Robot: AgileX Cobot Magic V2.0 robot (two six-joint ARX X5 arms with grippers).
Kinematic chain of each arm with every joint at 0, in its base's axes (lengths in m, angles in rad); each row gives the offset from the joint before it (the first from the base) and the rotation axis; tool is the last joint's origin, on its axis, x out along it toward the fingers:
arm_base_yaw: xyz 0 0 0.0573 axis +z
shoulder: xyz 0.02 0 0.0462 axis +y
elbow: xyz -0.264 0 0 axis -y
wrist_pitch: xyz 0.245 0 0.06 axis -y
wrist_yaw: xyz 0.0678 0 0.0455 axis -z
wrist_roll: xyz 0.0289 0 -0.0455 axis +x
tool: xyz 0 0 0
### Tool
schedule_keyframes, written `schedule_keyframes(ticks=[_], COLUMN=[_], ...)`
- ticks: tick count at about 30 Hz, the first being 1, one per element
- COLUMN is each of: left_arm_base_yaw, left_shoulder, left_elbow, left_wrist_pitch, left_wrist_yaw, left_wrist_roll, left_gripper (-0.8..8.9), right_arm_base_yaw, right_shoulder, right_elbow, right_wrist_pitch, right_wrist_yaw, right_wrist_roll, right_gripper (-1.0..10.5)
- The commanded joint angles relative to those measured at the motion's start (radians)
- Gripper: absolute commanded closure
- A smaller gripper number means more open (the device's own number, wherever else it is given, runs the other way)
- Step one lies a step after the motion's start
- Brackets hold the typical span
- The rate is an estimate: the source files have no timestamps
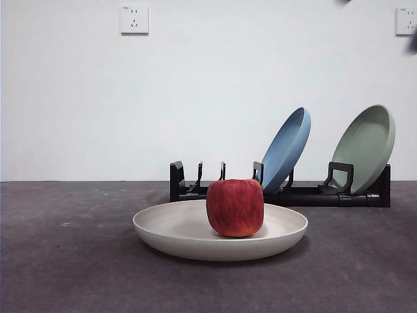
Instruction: Take the yellow plate from the plate rack,put the plate on the table,take the apple from the table,put the apple in the plate
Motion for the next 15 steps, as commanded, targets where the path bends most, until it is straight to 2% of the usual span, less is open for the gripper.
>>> schedule_keyframes(ticks=[1,3,6,9,15], left_arm_base_yaw=[0.001,0.001,0.001,0.001,0.001], left_shoulder=[0.0,0.0,0.0,0.0,0.0], left_elbow=[-0.007,-0.007,-0.007,-0.007,-0.007], left_wrist_pitch=[-0.016,-0.024,-0.024,-0.024,-0.033], left_wrist_yaw=[0.007,0.037,0.091,0.126,0.13], left_wrist_roll=[0.003,0.0,-0.001,-0.005,-0.008], left_gripper=[5.94,5.94,6.23,8.4,8.22], right_arm_base_yaw=[0.003,0.003,0.003,0.003,0.003], right_shoulder=[-0.089,-0.139,-0.199,-0.237,-0.255], right_elbow=[-0.003,-0.003,-0.003,-0.003,-0.003], right_wrist_pitch=[-0.055,-0.089,-0.139,-0.183,-0.225], right_wrist_yaw=[-0.002,-0.002,-0.002,-0.001,0.003], right_wrist_roll=[0.044,0.053,0.066,0.065,0.065], right_gripper=[3.3,4.2,6.3,9.7,9.5])
